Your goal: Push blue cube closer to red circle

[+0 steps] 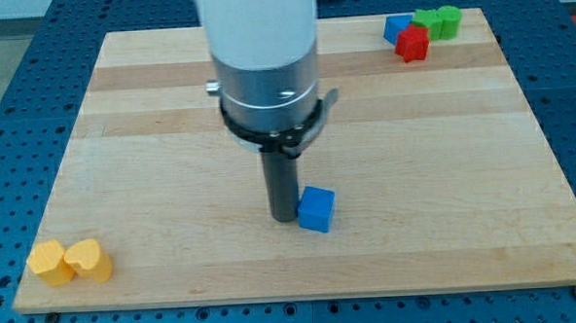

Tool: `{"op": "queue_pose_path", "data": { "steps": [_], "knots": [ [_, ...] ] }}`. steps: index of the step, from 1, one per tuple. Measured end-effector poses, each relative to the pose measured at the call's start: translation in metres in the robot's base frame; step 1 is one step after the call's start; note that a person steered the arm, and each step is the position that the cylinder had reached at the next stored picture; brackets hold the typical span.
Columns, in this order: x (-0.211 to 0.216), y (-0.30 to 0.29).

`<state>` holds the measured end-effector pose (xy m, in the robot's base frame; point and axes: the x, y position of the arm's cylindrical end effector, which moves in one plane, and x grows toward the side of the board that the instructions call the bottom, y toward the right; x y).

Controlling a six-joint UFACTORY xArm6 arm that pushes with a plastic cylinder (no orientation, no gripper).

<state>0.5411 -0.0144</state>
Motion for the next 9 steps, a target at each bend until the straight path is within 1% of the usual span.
{"op": "queue_pose_path", "data": {
  "steps": [1, 2, 3, 4, 5, 6, 7, 8, 9],
  "knots": [
    [0.048, 0.036],
    [0.056, 0.087],
    [0.047, 0.099],
    [0.020, 0.094],
    [0.004, 0.077],
    [0.008, 0.075],
    [0.019, 0.086],
    [0.048, 0.101],
    [0.071, 0.100]
  ]
}}
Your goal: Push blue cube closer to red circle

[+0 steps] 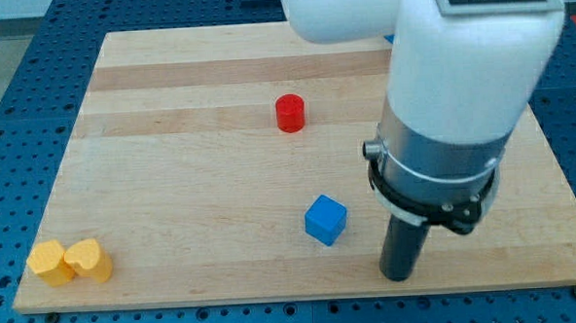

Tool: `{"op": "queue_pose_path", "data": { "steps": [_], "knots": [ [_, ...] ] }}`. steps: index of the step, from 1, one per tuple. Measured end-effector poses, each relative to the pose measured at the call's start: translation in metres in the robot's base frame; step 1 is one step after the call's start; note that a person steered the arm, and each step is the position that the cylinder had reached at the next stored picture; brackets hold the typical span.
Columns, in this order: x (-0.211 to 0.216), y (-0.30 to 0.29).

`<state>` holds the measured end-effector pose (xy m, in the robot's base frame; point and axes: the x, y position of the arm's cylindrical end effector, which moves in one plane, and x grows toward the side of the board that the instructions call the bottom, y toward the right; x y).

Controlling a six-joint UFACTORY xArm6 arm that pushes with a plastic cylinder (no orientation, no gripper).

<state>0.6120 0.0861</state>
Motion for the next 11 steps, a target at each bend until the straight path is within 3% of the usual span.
{"op": "queue_pose_path", "data": {
  "steps": [1, 4, 6, 7, 8, 9, 11],
  "knots": [
    [-0.002, -0.024],
    [-0.073, -0.079],
    [-0.148, -0.092],
    [-0.157, -0.095],
    [-0.105, -0.083],
    [-0.077, -0.122],
    [-0.135, -0.144]
  ]
}}
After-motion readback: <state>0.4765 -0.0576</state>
